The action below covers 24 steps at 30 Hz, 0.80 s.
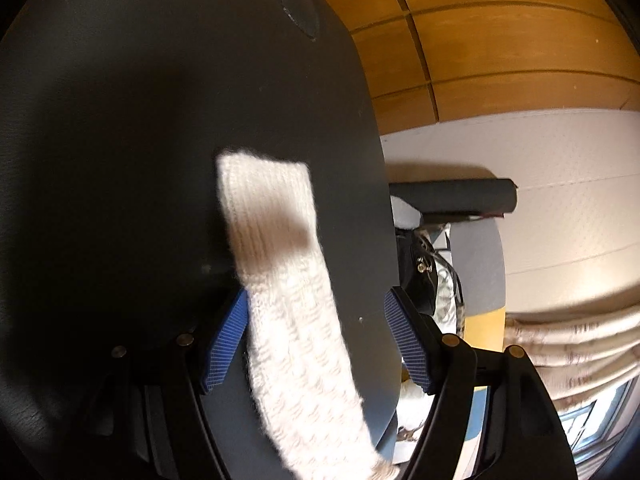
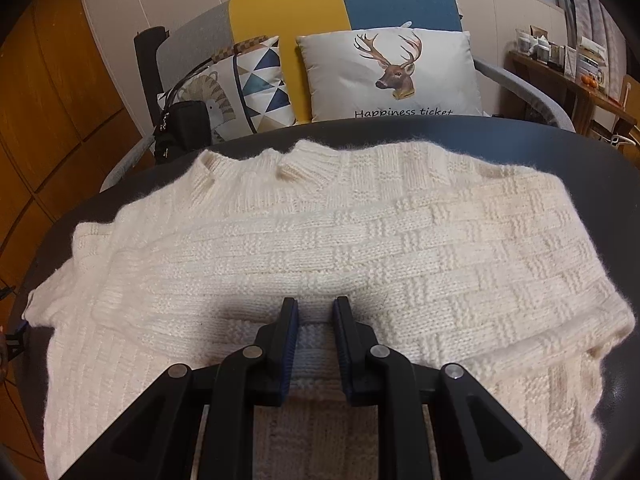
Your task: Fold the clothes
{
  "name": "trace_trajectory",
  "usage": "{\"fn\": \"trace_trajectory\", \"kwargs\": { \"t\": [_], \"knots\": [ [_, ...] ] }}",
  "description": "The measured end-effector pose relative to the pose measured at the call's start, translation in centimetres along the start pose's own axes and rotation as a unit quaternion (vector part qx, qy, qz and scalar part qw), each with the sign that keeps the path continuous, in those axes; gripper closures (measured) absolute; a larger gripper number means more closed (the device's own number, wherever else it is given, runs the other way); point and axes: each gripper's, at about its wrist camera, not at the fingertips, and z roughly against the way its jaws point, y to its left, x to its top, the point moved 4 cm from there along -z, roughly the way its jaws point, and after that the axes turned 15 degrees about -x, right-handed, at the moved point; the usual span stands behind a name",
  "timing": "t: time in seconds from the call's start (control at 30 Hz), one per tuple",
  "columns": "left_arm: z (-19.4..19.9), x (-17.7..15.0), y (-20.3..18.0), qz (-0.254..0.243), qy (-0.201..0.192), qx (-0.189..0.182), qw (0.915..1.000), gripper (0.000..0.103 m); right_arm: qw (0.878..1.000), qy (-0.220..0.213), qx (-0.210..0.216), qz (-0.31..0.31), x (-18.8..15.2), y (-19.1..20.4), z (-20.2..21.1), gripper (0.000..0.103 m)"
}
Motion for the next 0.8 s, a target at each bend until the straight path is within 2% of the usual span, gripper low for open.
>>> {"fn": "trace_trajectory", "kwargs": {
  "t": [0.03, 0.1, 0.13, 0.17, 0.33, 0.4, 0.5, 0.6, 0.8],
  "knots": [
    [-0.2, 0.0, 0.0, -0.008, 0.001, 0.007, 0.9999, 0.037, 1.0, 0.0, -0.001, 0.001, 0.0, 0.1, -0.1, 0.085],
    [-0.8, -0.1, 0.2, -0.022, 0.007, 0.026, 0.9994, 0.058, 1.0, -0.002, -0.006, 0.005, 0.0, 0.2, 0.0, 0.085],
    [-1.3, 0.0, 0.5, -0.024, 0.01, 0.039, 0.9989, 0.078, 1.0, -0.002, -0.007, 0.006, 0.0, 0.2, 0.0, 0.085],
    [-1.6, 0.1, 0.7, -0.026, 0.012, 0.047, 0.9985, 0.093, 1.0, -0.002, -0.007, 0.006, 0.0, 0.2, 0.0, 0.085],
    [-2.3, -0.1, 0.7, -0.056, 0.021, 0.047, 0.9971, 0.097, 1.0, -0.003, -0.004, 0.004, 0.0, 0.1, 0.1, 0.085],
    [-2.2, -0.3, 0.6, -0.049, 0.027, 0.032, 0.9979, 0.098, 1.0, -0.003, -0.004, 0.004, -0.1, 0.0, 0.1, 0.085],
    [-1.6, -0.6, -1.2, -0.061, 0.017, -0.009, 0.9979, 0.098, 1.0, -0.003, -0.003, 0.003, -0.1, -0.1, 0.1, 0.085],
    [-1.1, -1.8, -4.2, -0.092, 0.026, -0.049, 0.9942, 0.098, 1.0, -0.002, 0.002, -0.001, -0.1, -0.2, 0.1, 0.085],
    [-0.8, -5.9, -12.4, -0.163, 0.06, -0.126, 0.9767, 0.098, 0.999, 0.001, 0.024, -0.02, 0.0, -0.8, 0.0, 0.085]
  ]
}}
